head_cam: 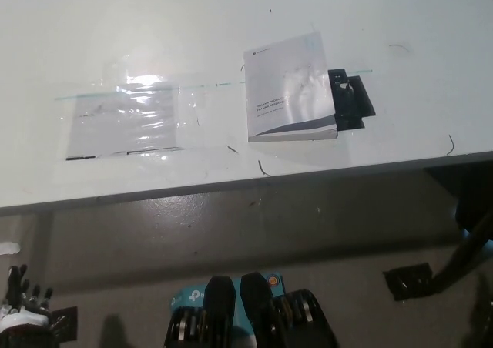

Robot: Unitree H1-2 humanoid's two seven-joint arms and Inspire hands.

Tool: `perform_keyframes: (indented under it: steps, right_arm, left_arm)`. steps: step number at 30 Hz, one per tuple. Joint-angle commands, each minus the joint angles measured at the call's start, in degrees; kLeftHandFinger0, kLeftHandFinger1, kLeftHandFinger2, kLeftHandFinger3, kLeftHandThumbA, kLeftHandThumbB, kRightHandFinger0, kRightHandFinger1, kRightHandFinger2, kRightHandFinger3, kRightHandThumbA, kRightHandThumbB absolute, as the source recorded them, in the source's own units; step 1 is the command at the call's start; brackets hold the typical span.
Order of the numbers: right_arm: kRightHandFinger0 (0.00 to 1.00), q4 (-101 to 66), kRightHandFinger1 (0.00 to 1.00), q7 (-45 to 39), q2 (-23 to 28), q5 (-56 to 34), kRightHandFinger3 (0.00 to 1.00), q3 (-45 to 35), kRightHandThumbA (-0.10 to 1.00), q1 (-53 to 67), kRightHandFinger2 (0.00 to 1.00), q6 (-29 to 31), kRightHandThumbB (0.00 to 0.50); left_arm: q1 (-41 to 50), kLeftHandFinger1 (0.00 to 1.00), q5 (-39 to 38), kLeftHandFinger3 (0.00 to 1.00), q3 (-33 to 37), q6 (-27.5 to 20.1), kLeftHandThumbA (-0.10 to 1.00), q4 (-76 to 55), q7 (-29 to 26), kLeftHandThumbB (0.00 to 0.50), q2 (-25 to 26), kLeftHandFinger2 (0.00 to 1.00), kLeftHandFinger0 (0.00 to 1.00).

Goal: The robot uses its right hand to slide under the cover of the book kept in the middle of the desk and open it

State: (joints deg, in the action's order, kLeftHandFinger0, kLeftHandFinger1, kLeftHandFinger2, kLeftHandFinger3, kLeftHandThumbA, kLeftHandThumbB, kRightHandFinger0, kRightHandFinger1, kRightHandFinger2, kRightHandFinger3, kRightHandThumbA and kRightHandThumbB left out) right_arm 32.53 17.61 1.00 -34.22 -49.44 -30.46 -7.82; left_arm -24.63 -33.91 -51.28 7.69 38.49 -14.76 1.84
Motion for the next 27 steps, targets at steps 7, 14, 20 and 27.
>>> perform_keyframes:
  steps: [7, 14, 20, 27]
  right_arm:
    - [0.94, -7.9, 0.94, 5.8, 3.4, -6.0, 1.00, -1.5, 1.00, -5.4, 1.00, 1.5, 0.141]
    - [0.95, -9.5, 0.94, 8.7, 4.6, -4.6, 1.00, 0.4, 1.00, -10.2, 0.98, 3.2, 0.157]
    - [0.93, -15.0, 0.91, 9.3, 5.3, -4.1, 1.00, 3.0, 1.00, -12.6, 0.91, 3.2, 0.168]
    - [0.99, -22.8, 0.93, 10.2, 4.4, -6.4, 1.00, 5.4, 1.00, -15.6, 0.95, 1.5, 0.242]
  left_arm:
    - [-1.0, 1.00, -4.1, 1.00, 1.0, -0.1, 1.00, -0.9, -2.6, 0.000, 0.8, 1.00, 1.00]
    - [-0.2, 0.99, -5.6, 1.00, 0.4, -0.6, 1.00, -1.4, -4.3, 0.000, 1.2, 0.99, 1.00]
    - [0.0, 1.00, -6.5, 1.00, 0.8, -1.3, 1.00, -0.6, -3.9, 0.013, 1.1, 1.00, 1.00]
    - [0.9, 0.97, -6.6, 1.00, 1.7, -1.0, 1.00, -1.4, -4.0, 0.003, 1.2, 0.98, 0.95]
